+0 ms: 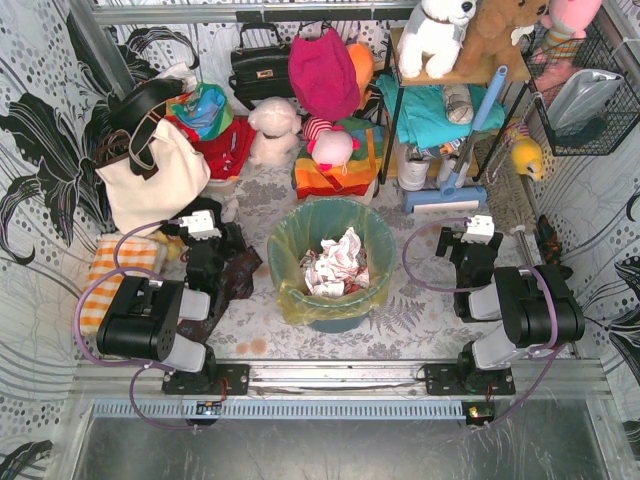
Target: Tie the trash bag
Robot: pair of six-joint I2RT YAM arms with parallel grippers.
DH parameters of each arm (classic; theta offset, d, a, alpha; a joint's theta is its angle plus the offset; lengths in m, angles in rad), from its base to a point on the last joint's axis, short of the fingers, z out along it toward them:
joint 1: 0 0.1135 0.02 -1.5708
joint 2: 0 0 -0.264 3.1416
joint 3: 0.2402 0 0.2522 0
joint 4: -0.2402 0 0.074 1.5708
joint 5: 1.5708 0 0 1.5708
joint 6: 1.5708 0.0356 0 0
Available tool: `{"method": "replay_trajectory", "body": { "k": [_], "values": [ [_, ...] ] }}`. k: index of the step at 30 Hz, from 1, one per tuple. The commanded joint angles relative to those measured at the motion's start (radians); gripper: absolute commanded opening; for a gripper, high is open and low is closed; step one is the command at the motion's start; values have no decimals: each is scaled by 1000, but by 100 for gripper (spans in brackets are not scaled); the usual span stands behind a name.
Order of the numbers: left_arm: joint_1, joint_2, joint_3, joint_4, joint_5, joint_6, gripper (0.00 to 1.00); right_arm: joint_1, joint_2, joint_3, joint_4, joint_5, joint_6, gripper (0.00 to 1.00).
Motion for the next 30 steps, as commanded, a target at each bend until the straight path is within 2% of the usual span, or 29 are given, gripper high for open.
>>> {"method": "replay_trajectory", "body": {
  "k": [1, 6, 9, 12, 17, 25, 30],
  "values": [
    [7, -4, 20, 32, 14, 12, 98, -2, -19, 28, -2, 8, 10, 97],
    [4, -39, 29, -10, 10, 18, 98, -2, -38, 21, -4, -12, -2, 97],
    [-12, -89, 43, -84, -52, 15, 98, -2, -91, 24, -44, -8, -11, 97],
    [-41, -151, 120, -279, -207, -44, 98, -2, -214, 103, -287, 3, -4, 97],
    [-66, -234, 209, -514, -318, -166, 98, -2, -373, 210, -541, -54, 48, 97],
    [-71, -329, 498, -1037, -262, -377, 98, -2, -513, 474, -1086, -156, 227, 97],
    [-71, -403, 611, -1272, -145, -398, 98, -2, -536, 662, -1416, -320, 295, 99]
  ]
}}
